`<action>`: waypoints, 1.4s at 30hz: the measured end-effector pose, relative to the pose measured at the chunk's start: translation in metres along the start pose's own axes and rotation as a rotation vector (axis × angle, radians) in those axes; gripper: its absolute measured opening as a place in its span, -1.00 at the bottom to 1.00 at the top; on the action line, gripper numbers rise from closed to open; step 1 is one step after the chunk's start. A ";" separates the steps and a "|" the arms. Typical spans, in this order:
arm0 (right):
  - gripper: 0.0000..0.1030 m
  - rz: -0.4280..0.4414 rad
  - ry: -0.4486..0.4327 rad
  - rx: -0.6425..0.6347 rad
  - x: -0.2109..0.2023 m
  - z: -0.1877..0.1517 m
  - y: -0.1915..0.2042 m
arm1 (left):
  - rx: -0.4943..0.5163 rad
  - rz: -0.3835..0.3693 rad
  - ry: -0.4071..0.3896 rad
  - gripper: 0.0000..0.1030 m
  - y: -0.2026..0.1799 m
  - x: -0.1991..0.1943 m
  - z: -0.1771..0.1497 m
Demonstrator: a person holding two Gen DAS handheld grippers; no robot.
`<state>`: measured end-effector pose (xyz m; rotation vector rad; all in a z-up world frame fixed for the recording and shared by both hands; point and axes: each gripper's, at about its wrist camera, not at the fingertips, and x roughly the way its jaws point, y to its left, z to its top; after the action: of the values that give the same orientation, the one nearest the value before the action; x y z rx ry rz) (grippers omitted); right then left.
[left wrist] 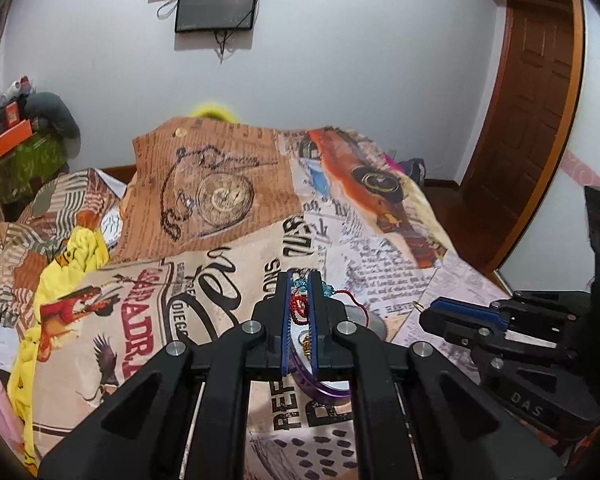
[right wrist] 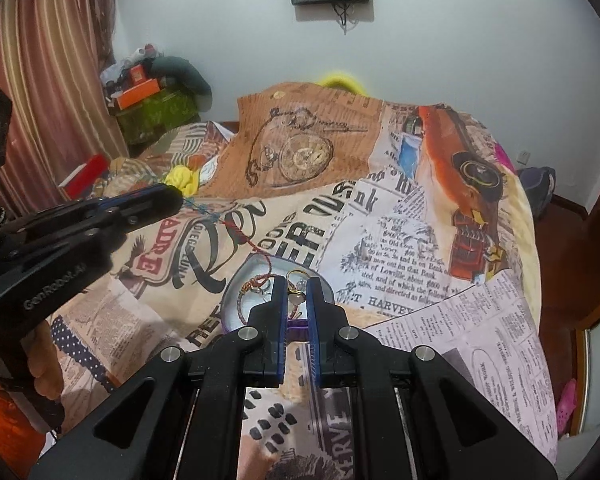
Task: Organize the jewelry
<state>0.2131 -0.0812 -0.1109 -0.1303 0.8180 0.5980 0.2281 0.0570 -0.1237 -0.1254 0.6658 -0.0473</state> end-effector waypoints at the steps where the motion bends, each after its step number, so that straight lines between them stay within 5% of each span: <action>1: -0.84 0.003 0.007 0.000 0.004 -0.001 0.000 | -0.006 -0.004 0.012 -0.89 0.001 0.006 -0.002; 14: -0.84 0.043 0.107 0.010 0.048 -0.008 -0.007 | -0.004 -0.063 0.161 -0.89 -0.006 0.064 -0.023; 32: -0.83 0.023 0.156 -0.003 0.070 -0.009 -0.010 | -0.017 -0.084 0.190 -0.88 -0.004 0.064 -0.028; 35: -0.83 0.021 0.174 -0.011 0.070 -0.009 -0.009 | -0.014 -0.059 0.195 -0.73 -0.001 0.062 -0.028; 37: -0.76 0.029 0.183 -0.010 0.069 -0.008 -0.008 | -0.016 -0.046 0.190 -0.57 0.001 0.059 -0.029; 42: -0.46 -0.009 0.168 -0.037 0.058 -0.007 -0.001 | -0.018 -0.031 0.177 -0.56 0.005 0.047 -0.026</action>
<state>0.2404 -0.0582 -0.1573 -0.2202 0.9691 0.5995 0.2487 0.0553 -0.1733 -0.1504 0.8407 -0.0829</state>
